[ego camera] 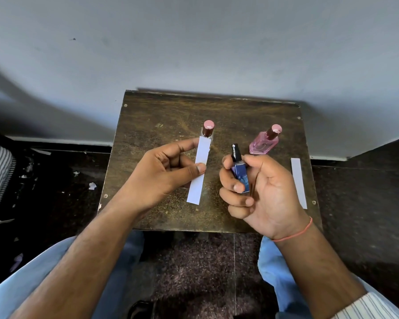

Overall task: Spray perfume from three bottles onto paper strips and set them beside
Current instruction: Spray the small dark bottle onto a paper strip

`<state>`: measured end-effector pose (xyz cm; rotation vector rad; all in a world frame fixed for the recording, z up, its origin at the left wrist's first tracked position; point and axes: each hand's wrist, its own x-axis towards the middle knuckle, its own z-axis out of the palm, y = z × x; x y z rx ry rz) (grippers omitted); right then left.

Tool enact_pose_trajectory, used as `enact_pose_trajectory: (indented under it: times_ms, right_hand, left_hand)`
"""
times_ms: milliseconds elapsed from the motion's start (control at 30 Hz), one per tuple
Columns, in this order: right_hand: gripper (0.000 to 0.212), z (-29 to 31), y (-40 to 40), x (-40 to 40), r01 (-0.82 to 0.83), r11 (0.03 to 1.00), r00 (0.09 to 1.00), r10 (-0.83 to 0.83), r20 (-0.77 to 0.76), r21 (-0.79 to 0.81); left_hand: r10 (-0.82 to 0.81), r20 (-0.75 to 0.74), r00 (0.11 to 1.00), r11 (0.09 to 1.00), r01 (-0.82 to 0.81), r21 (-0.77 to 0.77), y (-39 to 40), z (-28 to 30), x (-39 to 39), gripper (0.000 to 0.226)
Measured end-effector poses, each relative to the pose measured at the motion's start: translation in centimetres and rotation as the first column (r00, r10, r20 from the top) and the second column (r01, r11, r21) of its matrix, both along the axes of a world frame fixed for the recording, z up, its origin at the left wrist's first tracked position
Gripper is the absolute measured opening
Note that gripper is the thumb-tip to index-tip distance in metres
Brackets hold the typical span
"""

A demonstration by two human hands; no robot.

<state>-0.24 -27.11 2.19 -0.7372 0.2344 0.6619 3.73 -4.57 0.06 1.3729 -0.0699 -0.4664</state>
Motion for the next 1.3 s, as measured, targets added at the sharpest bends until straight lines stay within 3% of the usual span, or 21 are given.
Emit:
enact_pose_trajectory:
  times_ms: [133,367,567,700,767,933,1133,1300]
  right_hand:
    - [0.035,-0.2,0.2,0.0,0.058,0.973,0.998,-0.052,0.033,-0.222]
    - [0.018,-0.6,0.6,0.4,0.201,0.815,0.970,-0.087,0.227,-0.543]
    - [0.055,-0.8,0.9,0.2,0.223,0.674,0.955,-0.007,0.296,-0.704]
    - [0.065,-0.9,1.0,0.2,0.245,0.564,0.957,-0.009,0.291,-0.789]
    - [0.067,-1.0,1.1,0.2,0.289,0.462,0.945,0.002,0.327,-0.838]
    - [0.070,-0.4,1.5,-0.3,0.468,0.234,0.872,0.033,0.488,-0.852]
    - [0.055,0.0,1.9,-0.6,0.515,0.187,0.831,0.130,0.541,-0.837]
    - [0.054,0.0,2.0,-0.6,0.512,0.213,0.828,0.137,0.544,-0.832]
  left_hand:
    - [0.002,-0.010,1.000,1.000,-0.002,-0.011,-0.3,-0.1,-0.2,0.056]
    - [-0.008,-0.021,1.000,0.999,0.007,-0.031,-1.2,-0.3,-0.6,0.053]
    - [-0.017,-0.009,1.000,0.999,0.017,-0.032,-1.6,-0.7,-0.9,0.056]
    - [-0.020,0.015,1.000,0.999,0.021,-0.030,-1.9,-0.9,-1.1,0.056]
    - [-0.025,0.025,0.999,0.999,0.026,-0.029,-2.1,-1.1,-1.3,0.054]
    - [-0.047,0.033,0.998,0.998,0.049,-0.040,-2.5,-1.4,-1.5,0.053]
    - [-0.067,0.052,0.996,0.997,0.069,-0.045,-2.4,-1.7,-1.5,0.049]
    - [-0.062,0.054,0.997,0.997,0.064,-0.040,-2.3,-1.7,-1.4,0.049]
